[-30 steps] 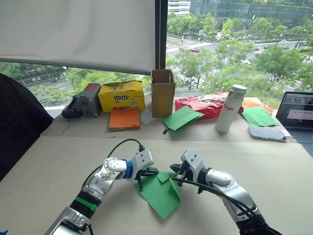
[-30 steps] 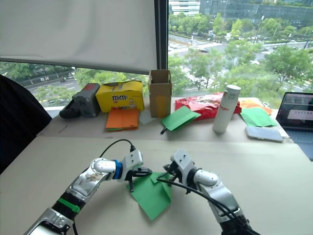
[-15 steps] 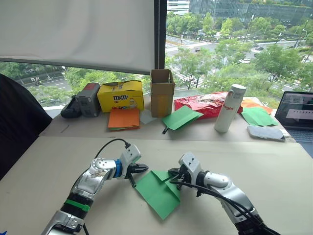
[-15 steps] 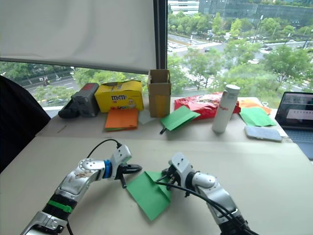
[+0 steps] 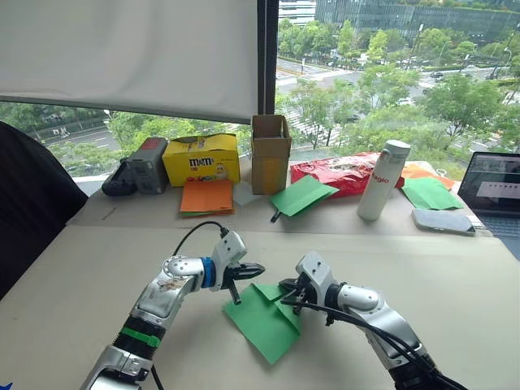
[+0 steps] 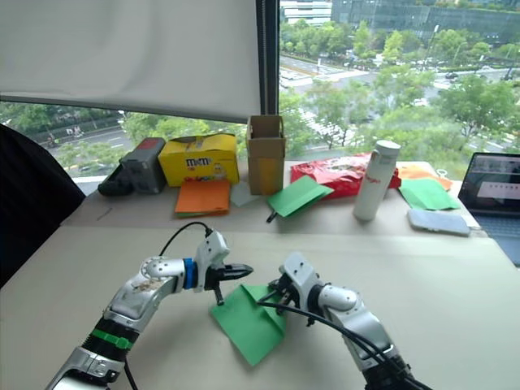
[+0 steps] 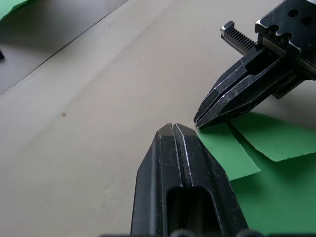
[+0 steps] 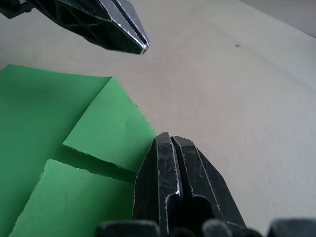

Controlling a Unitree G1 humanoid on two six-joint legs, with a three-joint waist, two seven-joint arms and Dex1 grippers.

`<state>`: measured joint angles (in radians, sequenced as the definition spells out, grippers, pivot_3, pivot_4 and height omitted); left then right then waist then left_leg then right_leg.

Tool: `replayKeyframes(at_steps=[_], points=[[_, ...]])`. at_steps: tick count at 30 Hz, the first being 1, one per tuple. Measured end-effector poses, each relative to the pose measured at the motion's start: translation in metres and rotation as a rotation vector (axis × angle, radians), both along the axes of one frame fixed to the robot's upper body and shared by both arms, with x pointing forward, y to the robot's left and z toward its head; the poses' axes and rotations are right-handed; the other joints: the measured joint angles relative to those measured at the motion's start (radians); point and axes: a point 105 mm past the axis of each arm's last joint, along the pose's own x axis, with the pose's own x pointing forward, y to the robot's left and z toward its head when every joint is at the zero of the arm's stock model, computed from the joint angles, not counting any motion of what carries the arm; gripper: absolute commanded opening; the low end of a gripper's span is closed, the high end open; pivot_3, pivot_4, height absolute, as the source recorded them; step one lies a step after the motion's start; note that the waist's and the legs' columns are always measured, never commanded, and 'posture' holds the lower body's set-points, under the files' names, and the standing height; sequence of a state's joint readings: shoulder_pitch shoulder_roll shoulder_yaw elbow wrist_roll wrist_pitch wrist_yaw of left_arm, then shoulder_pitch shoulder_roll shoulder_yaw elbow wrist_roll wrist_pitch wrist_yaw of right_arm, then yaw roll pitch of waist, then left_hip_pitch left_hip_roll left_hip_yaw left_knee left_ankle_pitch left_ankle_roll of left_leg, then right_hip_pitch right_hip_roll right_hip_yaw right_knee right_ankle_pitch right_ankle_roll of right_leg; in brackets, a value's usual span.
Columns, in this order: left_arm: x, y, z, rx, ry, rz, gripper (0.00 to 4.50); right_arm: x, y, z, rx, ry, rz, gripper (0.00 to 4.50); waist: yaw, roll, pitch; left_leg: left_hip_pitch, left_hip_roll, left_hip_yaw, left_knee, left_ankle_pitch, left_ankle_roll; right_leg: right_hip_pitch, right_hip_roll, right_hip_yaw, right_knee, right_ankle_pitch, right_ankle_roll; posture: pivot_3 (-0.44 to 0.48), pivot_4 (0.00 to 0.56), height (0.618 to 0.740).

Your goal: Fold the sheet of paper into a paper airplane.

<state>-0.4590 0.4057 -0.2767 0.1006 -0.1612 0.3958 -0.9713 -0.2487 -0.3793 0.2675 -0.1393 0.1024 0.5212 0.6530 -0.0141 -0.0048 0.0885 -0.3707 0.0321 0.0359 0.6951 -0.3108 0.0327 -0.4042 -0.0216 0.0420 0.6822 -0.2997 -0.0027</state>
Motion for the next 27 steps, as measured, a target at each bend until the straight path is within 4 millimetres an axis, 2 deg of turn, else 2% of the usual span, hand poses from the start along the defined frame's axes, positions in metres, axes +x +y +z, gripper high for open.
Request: replayKeyframes(at_steps=[7,14,22,27], points=[[-0.002,-0.009,-0.021,0.049,0.039,-0.010,0.01,-0.004,-0.002,0.000,0.004,-0.008,-0.021,0.00,0.001,-0.001,0.000,0.000,0.000,0.000,0.000,0.000,0.000,0.000,0.000,0.000,0.000,0.000,0.000,0.000,0.150,0.656],[-0.001,-0.011,-0.025,0.074,0.009,0.006,0.01,-0.006,-0.007,0.000,-0.009,-0.010,-0.031,0.00,0.002,-0.002,0.001,0.000,0.000,0.000,0.000,0.000,0.000,0.000,-0.001,0.000,0.000,0.000,0.001,0.000,0.150,0.656],[-0.003,-0.012,-0.027,0.064,0.004,0.033,0.01,-0.007,-0.042,0.005,-0.053,-0.012,-0.106,0.00,0.003,-0.003,0.002,0.000,-0.001,0.000,0.000,0.000,0.000,0.000,-0.001,0.000,-0.001,-0.001,0.002,0.000,0.150,0.656],[-0.003,-0.014,-0.027,0.060,0.010,0.035,0.01,-0.033,-0.067,0.003,-0.150,0.038,-0.019,0.00,0.005,-0.003,0.002,-0.001,-0.001,0.000,0.000,0.000,0.000,0.001,-0.001,0.000,-0.002,-0.002,0.003,0.000,0.150,0.656]])
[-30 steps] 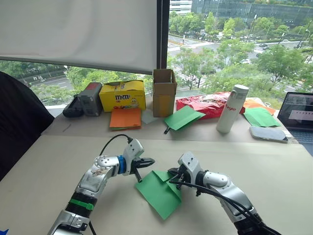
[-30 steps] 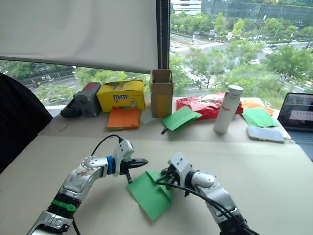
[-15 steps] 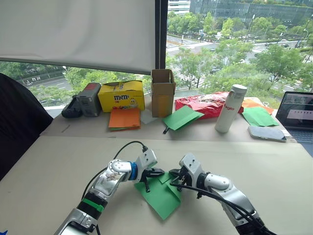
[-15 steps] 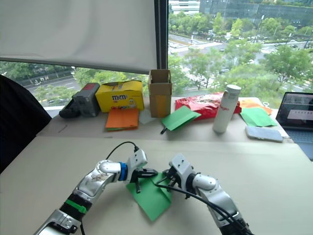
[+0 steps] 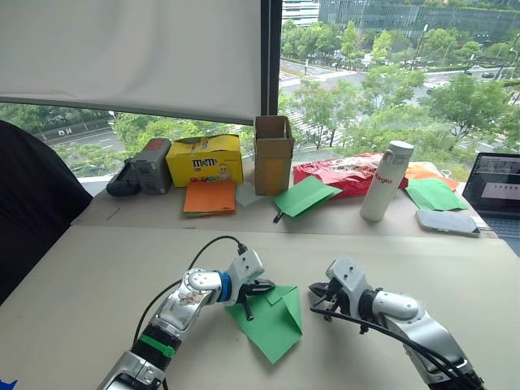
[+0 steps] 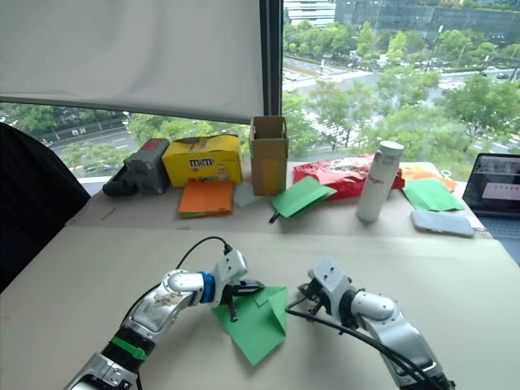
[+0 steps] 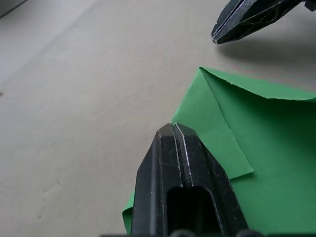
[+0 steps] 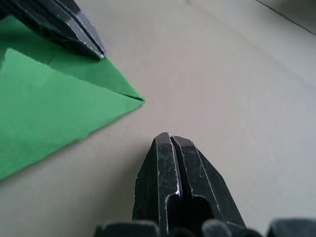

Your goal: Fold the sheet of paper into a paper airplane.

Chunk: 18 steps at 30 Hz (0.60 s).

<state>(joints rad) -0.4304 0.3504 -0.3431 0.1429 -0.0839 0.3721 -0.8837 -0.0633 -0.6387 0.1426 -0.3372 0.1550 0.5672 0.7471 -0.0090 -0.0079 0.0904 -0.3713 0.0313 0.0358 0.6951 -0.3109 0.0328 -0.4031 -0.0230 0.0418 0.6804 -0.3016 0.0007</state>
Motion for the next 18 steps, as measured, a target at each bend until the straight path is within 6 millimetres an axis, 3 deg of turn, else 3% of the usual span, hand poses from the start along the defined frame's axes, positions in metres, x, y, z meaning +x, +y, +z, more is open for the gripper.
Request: replayKeyframes(at_steps=[5,8,13,18], points=[[0.000,-0.001,0.000,-0.001,0.002,-0.002,0.01,-0.023,0.005,-0.001,-0.012,0.064,0.123,0.00,-0.002,0.000,0.000,0.002,0.000,0.000,0.000,0.000,0.000,0.001,0.000,0.000,0.000,-0.002,0.004,0.000,0.150,0.656],[-0.001,-0.003,0.000,-0.005,0.004,-0.002,0.01,-0.041,0.020,-0.004,0.024,0.119,0.211,0.00,0.000,0.000,0.000,0.001,0.000,0.000,0.000,0.000,0.000,0.001,0.000,0.000,0.000,-0.002,0.004,0.000,0.150,0.656],[0.000,-0.002,-0.001,-0.006,0.007,0.004,0.01,-0.049,0.033,-0.007,0.081,0.169,0.245,0.00,0.000,-0.001,0.000,0.001,0.000,0.000,0.000,0.000,0.000,0.001,0.000,0.000,0.000,-0.002,0.004,0.000,0.150,0.656],[-0.001,-0.002,-0.001,-0.006,0.015,0.008,0.01,-0.043,0.046,-0.001,0.158,0.152,0.234,0.00,0.000,0.000,0.000,0.001,0.000,0.000,0.000,0.000,0.000,0.001,0.000,0.000,0.000,-0.002,0.004,0.000,0.150,0.656]])
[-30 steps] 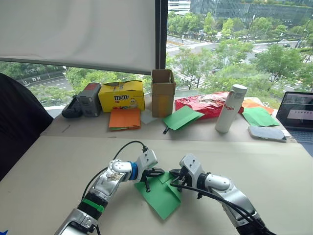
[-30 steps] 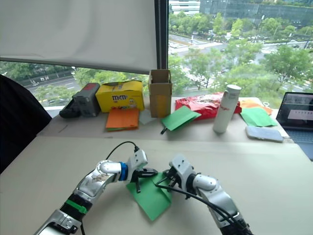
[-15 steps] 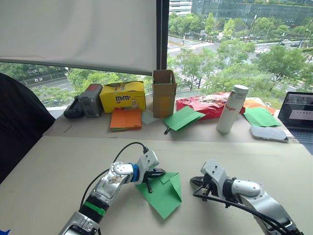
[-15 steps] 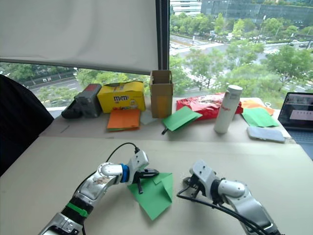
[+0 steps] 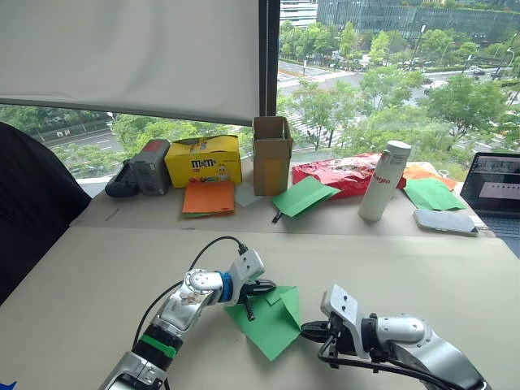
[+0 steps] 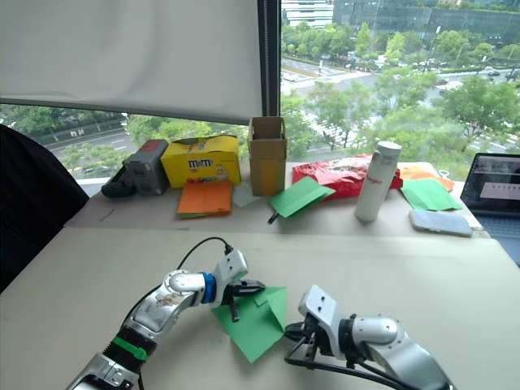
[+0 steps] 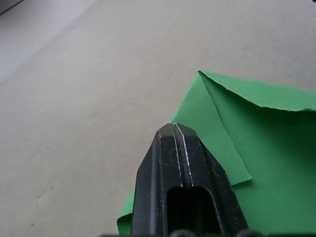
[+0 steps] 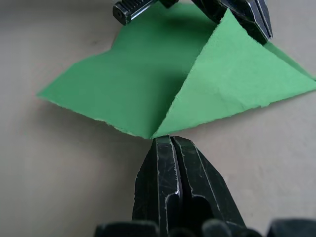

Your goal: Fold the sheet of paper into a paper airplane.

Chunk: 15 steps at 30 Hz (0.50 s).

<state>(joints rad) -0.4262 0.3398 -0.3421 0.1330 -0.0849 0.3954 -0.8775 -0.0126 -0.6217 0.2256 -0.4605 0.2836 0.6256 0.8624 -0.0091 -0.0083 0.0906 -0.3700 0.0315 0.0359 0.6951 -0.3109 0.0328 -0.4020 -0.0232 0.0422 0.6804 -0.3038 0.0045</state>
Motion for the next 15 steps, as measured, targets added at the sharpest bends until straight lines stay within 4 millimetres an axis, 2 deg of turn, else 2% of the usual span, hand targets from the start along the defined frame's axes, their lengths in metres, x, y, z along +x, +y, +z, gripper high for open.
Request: replayKeyframes(at_steps=[11,15], points=[[0.001,-0.001,0.002,-0.056,0.037,0.031,0.01,0.014,0.004,0.017,0.068,-0.033,-0.044,0.00,0.002,0.000,0.000,-0.001,0.000,0.000,0.000,0.000,0.000,-0.001,0.000,0.000,0.000,0.000,0.000,0.000,0.150,0.656],[0.017,-0.004,0.021,-0.171,0.034,0.101,0.01,0.016,0.003,0.012,0.062,-0.012,-0.056,0.00,0.005,-0.001,0.000,-0.002,0.000,0.000,0.000,0.000,0.000,-0.001,0.000,0.000,0.000,0.000,0.000,0.000,0.150,0.656]])
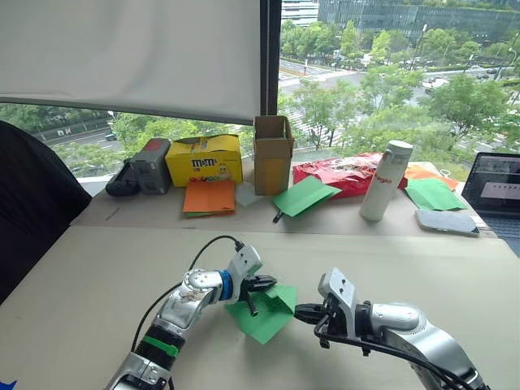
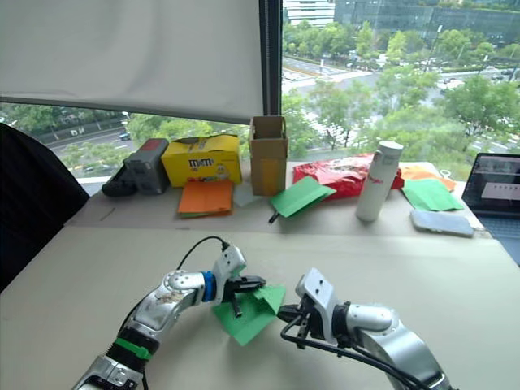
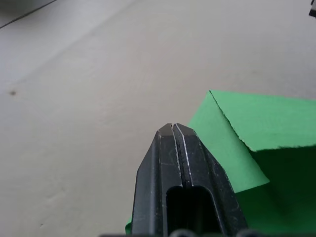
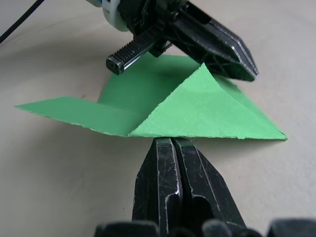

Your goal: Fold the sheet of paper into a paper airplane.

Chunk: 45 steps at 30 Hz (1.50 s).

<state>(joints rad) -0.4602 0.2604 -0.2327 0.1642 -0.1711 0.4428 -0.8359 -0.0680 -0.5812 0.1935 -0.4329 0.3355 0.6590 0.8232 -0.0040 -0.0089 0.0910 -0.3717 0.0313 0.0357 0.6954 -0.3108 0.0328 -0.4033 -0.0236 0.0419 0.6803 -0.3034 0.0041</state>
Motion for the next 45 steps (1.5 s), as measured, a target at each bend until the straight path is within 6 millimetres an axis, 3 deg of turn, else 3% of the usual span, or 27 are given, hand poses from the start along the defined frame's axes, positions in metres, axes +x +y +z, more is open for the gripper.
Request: replayKeyframes(at_steps=[6,14,19,25,29,31,34,39,45], points=[[-0.006,-0.013,0.020,-0.137,0.050,-0.042,0.01,0.003,0.000,0.000,-0.006,-0.004,-0.002,0.00,-0.003,0.000,0.000,0.000,0.000,0.000,0.000,0.000,0.000,0.000,0.000,0.000,0.000,0.003,-0.005,0.000,0.150,0.656],[-0.023,-0.011,0.010,-0.106,0.104,-0.104,0.01,0.005,-0.003,-0.003,-0.014,0.000,-0.013,0.00,-0.008,0.000,0.000,0.001,0.000,0.000,0.000,0.000,0.000,0.000,0.001,0.000,0.000,0.003,-0.005,0.000,0.150,0.656],[-0.015,-0.002,0.013,-0.102,0.089,-0.053,0.01,0.006,0.000,-0.002,-0.011,-0.007,-0.008,0.00,-0.007,0.000,0.000,0.001,0.000,0.000,0.000,0.000,0.000,0.000,0.000,0.000,0.000,0.003,-0.005,0.000,0.150,0.656],[-0.001,0.007,0.042,-0.174,0.024,-0.024,0.01,0.006,0.001,-0.003,-0.012,-0.004,-0.009,0.00,-0.006,0.000,0.000,0.001,0.000,0.000,0.000,0.000,0.000,0.000,0.000,0.000,0.000,0.003,-0.005,0.000,0.150,0.656],[0.012,0.026,0.052,-0.079,-0.042,-0.036,0.01,0.008,0.001,-0.003,-0.015,-0.003,-0.010,0.00,-0.010,0.000,0.000,0.002,0.000,0.000,-0.001,0.000,0.000,0.000,0.002,0.000,0.000,0.003,-0.005,0.000,0.150,0.656],[0.021,0.042,0.050,-0.027,-0.051,-0.026,0.01,0.008,0.001,-0.004,-0.018,0.002,-0.009,0.00,-0.010,0.000,0.000,0.002,0.000,0.000,-0.001,0.000,0.000,0.000,0.002,0.000,0.000,0.003,-0.005,0.000,0.150,0.656],[0.016,0.051,0.035,0.039,-0.026,-0.080,0.01,0.009,0.001,-0.005,-0.020,0.001,-0.008,0.00,-0.008,0.000,0.000,0.002,0.000,0.000,-0.001,0.000,0.000,-0.001,0.002,0.000,0.000,0.003,-0.006,0.000,0.150,0.656],[-0.007,0.033,0.014,-0.038,0.076,-0.204,0.01,0.011,0.001,-0.003,-0.021,-0.010,-0.009,0.00,0.003,0.001,0.000,0.002,0.000,-0.001,0.001,0.000,0.000,-0.002,0.000,-0.001,-0.001,0.004,-0.007,0.000,0.150,0.656],[-0.012,0.019,0.015,-0.100,0.086,-0.238,0.01,0.011,0.002,-0.003,-0.017,-0.011,-0.012,0.00,-0.002,0.000,0.000,-0.001,0.000,0.000,0.000,0.000,0.000,-0.001,0.001,0.000,0.000,0.004,-0.006,0.000,0.150,0.656]])
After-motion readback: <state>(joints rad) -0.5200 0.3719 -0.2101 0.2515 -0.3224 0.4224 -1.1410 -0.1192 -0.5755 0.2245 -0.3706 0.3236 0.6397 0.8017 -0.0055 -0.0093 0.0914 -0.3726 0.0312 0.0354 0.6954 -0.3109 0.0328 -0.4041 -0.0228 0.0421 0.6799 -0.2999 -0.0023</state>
